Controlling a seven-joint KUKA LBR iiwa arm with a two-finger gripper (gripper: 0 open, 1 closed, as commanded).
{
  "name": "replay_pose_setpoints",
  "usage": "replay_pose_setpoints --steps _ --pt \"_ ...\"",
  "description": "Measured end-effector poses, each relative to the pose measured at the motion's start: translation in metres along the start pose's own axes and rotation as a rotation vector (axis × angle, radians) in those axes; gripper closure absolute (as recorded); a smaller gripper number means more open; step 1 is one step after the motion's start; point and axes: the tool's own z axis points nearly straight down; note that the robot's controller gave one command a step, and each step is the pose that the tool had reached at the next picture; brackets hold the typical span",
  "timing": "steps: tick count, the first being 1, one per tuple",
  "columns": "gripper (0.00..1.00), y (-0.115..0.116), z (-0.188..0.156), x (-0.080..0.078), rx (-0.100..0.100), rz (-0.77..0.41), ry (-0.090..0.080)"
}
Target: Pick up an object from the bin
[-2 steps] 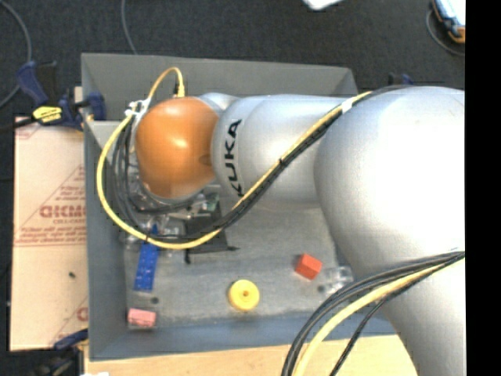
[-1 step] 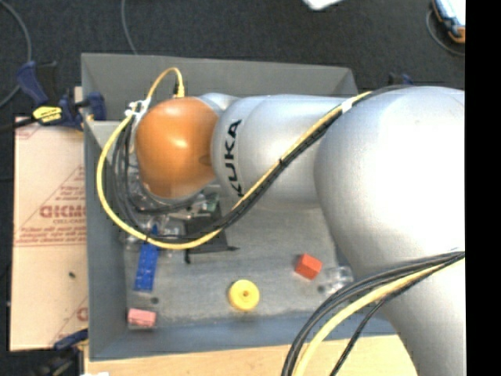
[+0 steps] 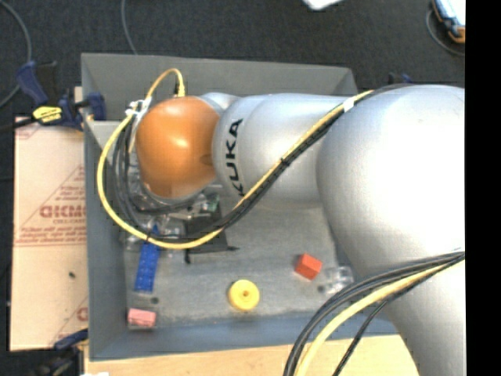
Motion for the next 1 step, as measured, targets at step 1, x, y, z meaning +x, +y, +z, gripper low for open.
replay_pose_setpoints --steps 1 --pt "1.00 0.0022 -0.0187 0.0011 -0.007 0.000 0.004"
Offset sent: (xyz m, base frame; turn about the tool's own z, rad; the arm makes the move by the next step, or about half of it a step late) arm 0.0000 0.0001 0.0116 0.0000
